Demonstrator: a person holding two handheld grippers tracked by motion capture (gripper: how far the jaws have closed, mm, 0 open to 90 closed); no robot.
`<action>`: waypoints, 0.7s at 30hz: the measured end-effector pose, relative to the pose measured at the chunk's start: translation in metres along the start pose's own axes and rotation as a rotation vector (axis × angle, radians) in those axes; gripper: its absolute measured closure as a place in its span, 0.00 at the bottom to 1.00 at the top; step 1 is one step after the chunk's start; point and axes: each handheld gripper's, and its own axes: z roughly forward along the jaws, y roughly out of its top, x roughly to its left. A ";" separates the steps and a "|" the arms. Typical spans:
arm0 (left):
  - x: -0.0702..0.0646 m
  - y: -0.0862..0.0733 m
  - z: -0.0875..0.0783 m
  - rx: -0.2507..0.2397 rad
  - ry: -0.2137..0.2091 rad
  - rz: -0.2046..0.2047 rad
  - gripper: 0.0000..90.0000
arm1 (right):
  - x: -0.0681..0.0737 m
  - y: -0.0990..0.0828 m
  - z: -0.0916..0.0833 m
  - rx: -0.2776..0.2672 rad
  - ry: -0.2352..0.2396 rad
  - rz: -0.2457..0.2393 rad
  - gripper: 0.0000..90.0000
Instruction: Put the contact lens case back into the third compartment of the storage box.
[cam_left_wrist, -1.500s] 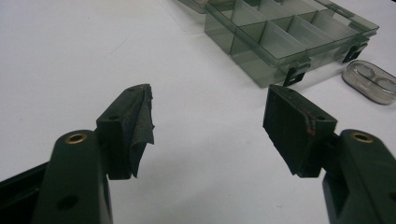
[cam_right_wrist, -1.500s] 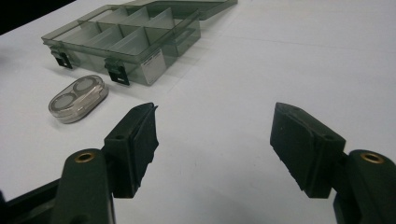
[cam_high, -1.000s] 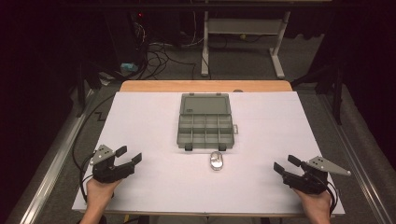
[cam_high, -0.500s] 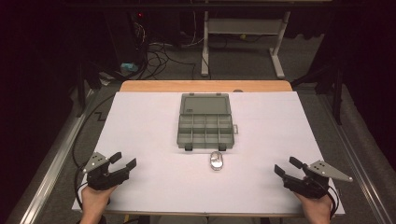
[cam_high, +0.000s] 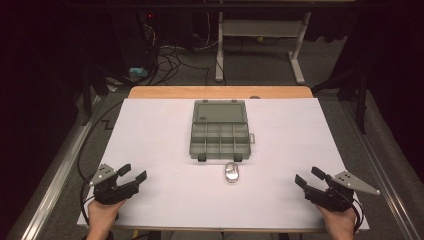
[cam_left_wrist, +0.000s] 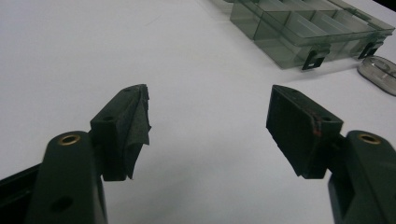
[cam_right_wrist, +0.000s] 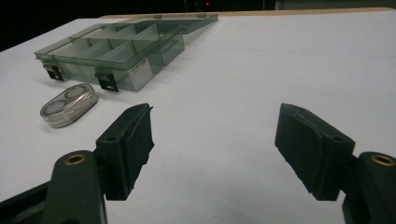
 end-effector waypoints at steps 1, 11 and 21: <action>0.000 0.000 0.000 0.000 0.000 0.000 0.34 | 0.000 0.000 0.000 0.000 0.000 0.000 0.31; -0.001 0.001 0.001 -0.002 -0.009 0.000 0.34 | 0.009 0.003 0.007 0.012 0.018 -0.029 0.31; -0.003 0.002 0.005 0.009 -0.009 0.012 0.34 | 0.021 0.006 0.014 0.017 0.043 -0.069 0.31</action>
